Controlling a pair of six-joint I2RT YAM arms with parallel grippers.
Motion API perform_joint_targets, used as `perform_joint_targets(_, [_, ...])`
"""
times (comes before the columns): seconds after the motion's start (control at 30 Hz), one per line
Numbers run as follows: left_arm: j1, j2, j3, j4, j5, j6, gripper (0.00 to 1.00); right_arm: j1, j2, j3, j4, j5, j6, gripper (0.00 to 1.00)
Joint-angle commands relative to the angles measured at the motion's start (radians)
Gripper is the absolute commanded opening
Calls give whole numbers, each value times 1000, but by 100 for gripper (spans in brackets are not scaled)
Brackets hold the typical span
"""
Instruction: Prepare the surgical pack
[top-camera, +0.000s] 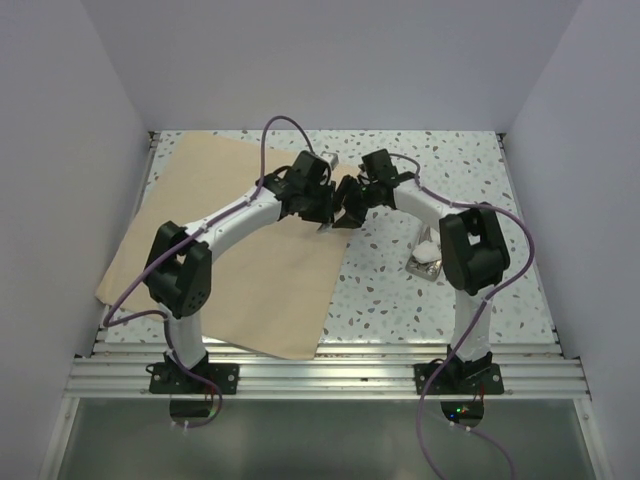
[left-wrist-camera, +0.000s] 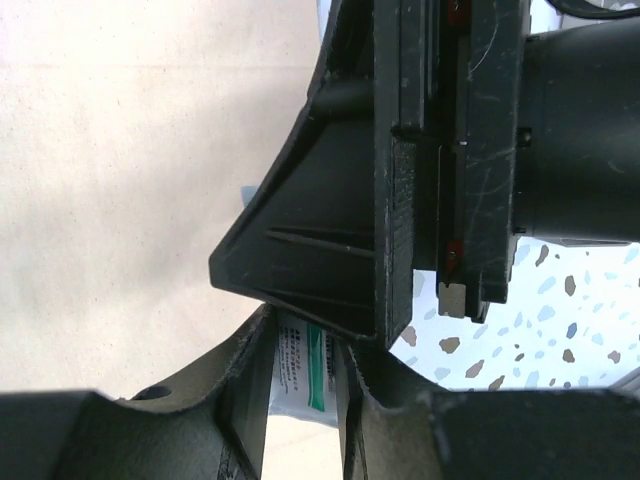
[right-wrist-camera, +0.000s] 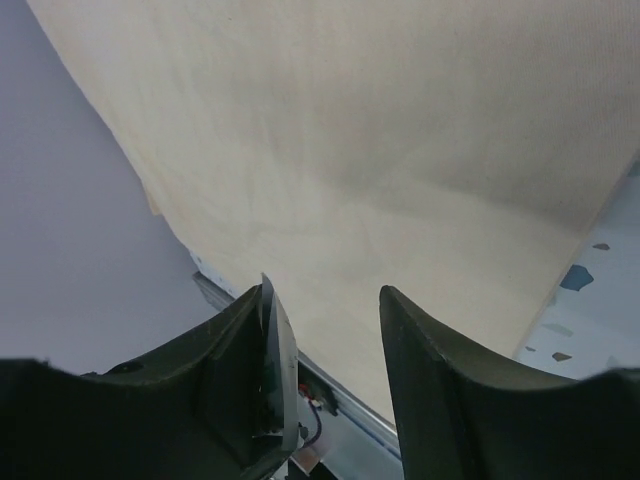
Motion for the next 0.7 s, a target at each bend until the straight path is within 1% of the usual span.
perform_joint_targets(0.0, [1,-36,16,18,-7,27,33,3,-60,-33,11,-35,11,51])
perform_joint_targets(0.07, [1,-36,13,20,-1,30,33,2,-65,-37,15,-36,8,46])
perform_joint_targets(0.1, [1,-37,11,21,4,31,34,2,-64,-36,20,-36,8,37])
perform_joint_targets(0.23, [-1,-47,2,17,20,54,48,0,-62,-18,14,-42,-2,19])
perform_joint_targets(0.3, [4,-62,-6,26,28,65,53,2,-76,-19,15,-27,-9,10])
perform_joint_targets(0.37, [4,-76,-13,29,25,79,61,0,-86,-24,2,-16,-10,9])
perform_joint_targets(0.4, [10,-86,-15,24,19,84,63,-5,-99,-30,-3,-13,-13,6])
perform_joint_targets(0.43, [14,-96,-24,20,4,93,65,-9,-108,-36,-18,-7,-25,5])
perform_joint_targets(0.5, [36,-129,-47,13,-13,97,66,-32,-146,-53,-43,5,-50,5])
perform_joint_targets(0.53, [48,-143,-82,12,-13,99,66,-46,-162,-60,-78,8,-96,5])
perform_joint_targets(0.6, [91,-183,-125,9,8,107,67,-121,-235,-88,-130,34,-160,5])
perform_joint_targets(0.63, [103,-195,-174,7,20,116,66,-159,-264,-103,-149,37,-235,5])
perform_joint_targets(0.67, [117,-218,-197,0,19,122,65,-246,-289,-117,-203,46,-278,5])
